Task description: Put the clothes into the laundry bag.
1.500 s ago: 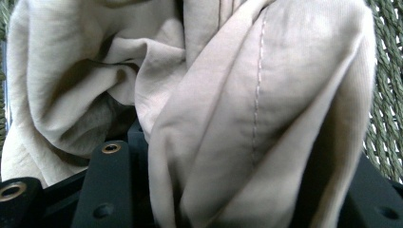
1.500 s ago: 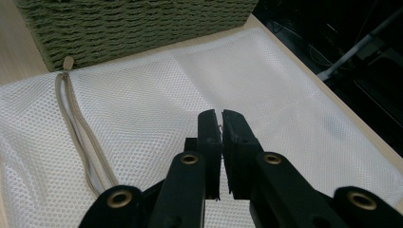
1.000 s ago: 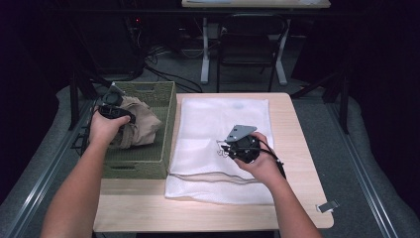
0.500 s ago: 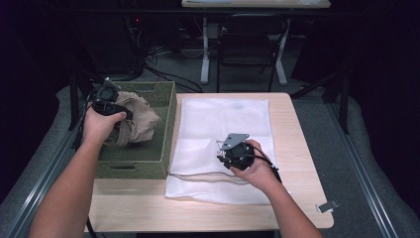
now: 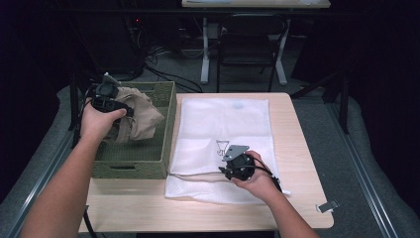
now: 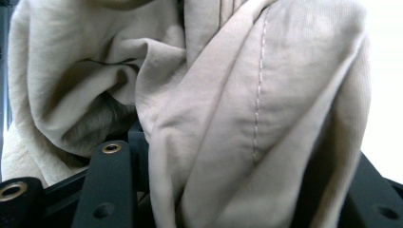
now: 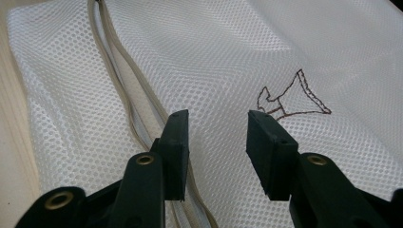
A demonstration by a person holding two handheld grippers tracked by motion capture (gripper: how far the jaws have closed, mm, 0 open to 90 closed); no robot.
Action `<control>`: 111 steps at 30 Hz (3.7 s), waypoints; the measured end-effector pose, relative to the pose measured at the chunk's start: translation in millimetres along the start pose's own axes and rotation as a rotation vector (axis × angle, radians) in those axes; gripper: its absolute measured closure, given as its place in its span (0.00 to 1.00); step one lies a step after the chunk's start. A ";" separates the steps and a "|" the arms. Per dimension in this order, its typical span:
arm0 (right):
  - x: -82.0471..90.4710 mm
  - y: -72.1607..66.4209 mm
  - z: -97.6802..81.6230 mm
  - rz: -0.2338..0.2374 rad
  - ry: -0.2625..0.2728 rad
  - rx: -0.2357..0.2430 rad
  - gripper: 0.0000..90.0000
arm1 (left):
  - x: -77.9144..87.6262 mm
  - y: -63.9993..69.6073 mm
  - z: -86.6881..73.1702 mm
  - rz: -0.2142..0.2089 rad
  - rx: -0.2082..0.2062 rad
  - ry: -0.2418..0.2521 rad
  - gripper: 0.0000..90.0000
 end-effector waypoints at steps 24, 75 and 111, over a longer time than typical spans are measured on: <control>-27.1 -14.9 -22.8 0.003 -0.093 0.058 0.62 | 23.5 11.6 5.8 -0.030 -0.019 0.023 0.50; -4.1 11.3 7.8 0.011 -0.116 0.028 0.97 | 43.7 54.4 -4.9 -0.118 -0.150 0.015 0.50; 21.3 48.6 53.0 0.076 -0.088 0.051 0.98 | 53.5 71.9 -19.0 -0.146 -0.192 0.021 0.50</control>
Point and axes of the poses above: each handheld gripper's, and its own axes: x roughly backward along the jaws, z roughly out of its top, y roughly to its right, the point moved 5 cm from there along -x, roughly forward along the jaws, and after that the axes turned 3 degrees about y, right-handed, at the moved point
